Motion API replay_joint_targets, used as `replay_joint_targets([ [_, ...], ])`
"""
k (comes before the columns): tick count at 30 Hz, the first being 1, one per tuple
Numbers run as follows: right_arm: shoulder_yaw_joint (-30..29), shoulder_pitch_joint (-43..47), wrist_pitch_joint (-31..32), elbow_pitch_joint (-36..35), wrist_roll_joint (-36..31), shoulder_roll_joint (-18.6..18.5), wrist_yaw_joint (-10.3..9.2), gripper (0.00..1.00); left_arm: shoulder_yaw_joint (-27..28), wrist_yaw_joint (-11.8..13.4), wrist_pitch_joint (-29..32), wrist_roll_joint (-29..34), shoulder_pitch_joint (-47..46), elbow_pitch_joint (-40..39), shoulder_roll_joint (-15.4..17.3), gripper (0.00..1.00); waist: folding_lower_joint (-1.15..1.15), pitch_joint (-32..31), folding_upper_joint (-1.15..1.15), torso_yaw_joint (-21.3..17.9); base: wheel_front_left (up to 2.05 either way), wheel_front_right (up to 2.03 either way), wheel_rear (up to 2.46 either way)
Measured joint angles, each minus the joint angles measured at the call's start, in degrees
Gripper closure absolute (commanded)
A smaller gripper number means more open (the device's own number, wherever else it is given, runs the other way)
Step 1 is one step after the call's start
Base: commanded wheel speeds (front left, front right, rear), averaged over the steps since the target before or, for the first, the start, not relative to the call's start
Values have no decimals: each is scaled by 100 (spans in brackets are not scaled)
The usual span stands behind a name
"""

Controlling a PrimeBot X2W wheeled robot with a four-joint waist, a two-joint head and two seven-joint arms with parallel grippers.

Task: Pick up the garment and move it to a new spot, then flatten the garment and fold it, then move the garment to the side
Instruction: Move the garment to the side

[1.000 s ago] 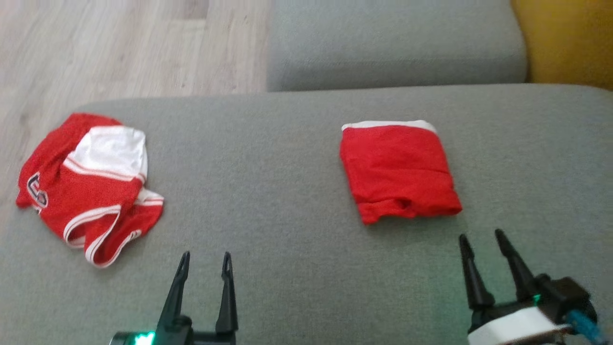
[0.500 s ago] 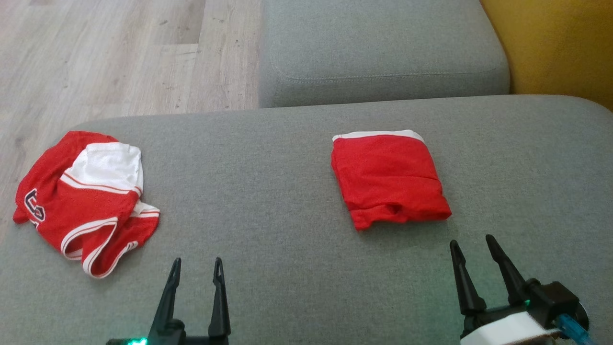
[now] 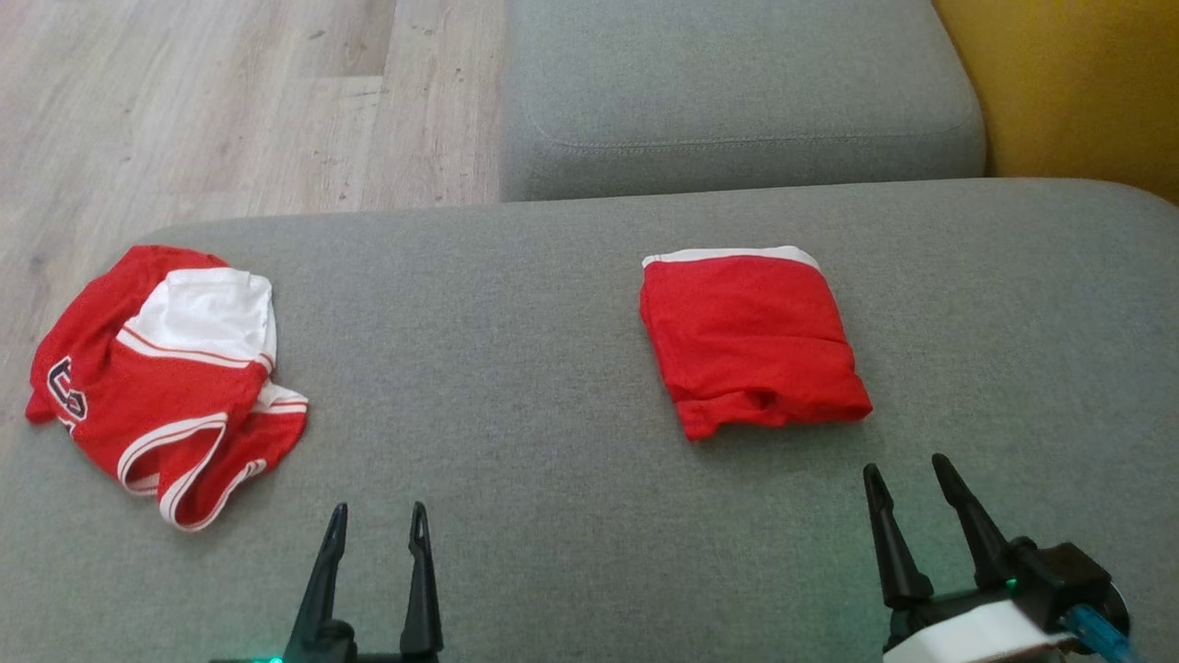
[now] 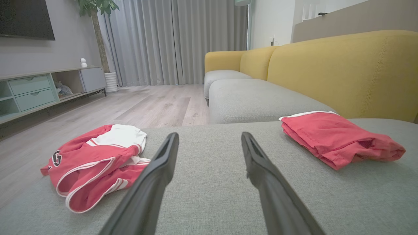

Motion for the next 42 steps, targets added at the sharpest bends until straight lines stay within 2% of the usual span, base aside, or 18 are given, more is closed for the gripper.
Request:
replay_joint_targets([
  [12, -69, -1, 0, 27, -58, 4, 0, 0, -4, 0, 0, 19, -1, -15, -8, 0, 0, 89, 0, 37, 0, 0, 0],
  [19, -132, -192, 0, 178, -105, -31, 0, 0, -119, 59, 0, 18, -27, -163, -9, 0, 0, 409, 0, 120, 0, 0, 0],
  [23, -191, -889, 0, 436, -99, -187, 0, 0, -218, 109, 0, 18, -236, -278, -10, 0, 1, 748, 0, 145, 0, 0, 0],
  [27, -424, -1763, 33, 1011, -44, -382, 0, 0, -354, 156, 0, 18, -603, -324, -16, 0, 2, 1116, 0, 185, 0, 0, 0],
  [33, -644, -2730, 824, 1945, 378, -577, 0, 0, -593, 202, 0, 15, -963, -365, -22, 0, 2, 1611, 0, 299, 0, 0, 0],
  [38, -326, -3219, 1277, 2492, 964, -659, 0, 0, -713, 257, 0, -4, -1157, -328, -30, 0, 2, 1883, 0, 430, 0, 0, 0],
  [39, -196, -3271, 1403, 2580, 1114, -661, 0, 14, -719, 261, 0, -7, -1182, -319, -30, 0, 1, 1912, 0, 451, 0, 0, 0],
  [42, 180, -3321, 1599, 2648, 1592, -704, 0, 100, -731, 304, 0, -11, -1197, -308, -30, 0, 1, 1969, 0, 459, 0, 0, 0],
])
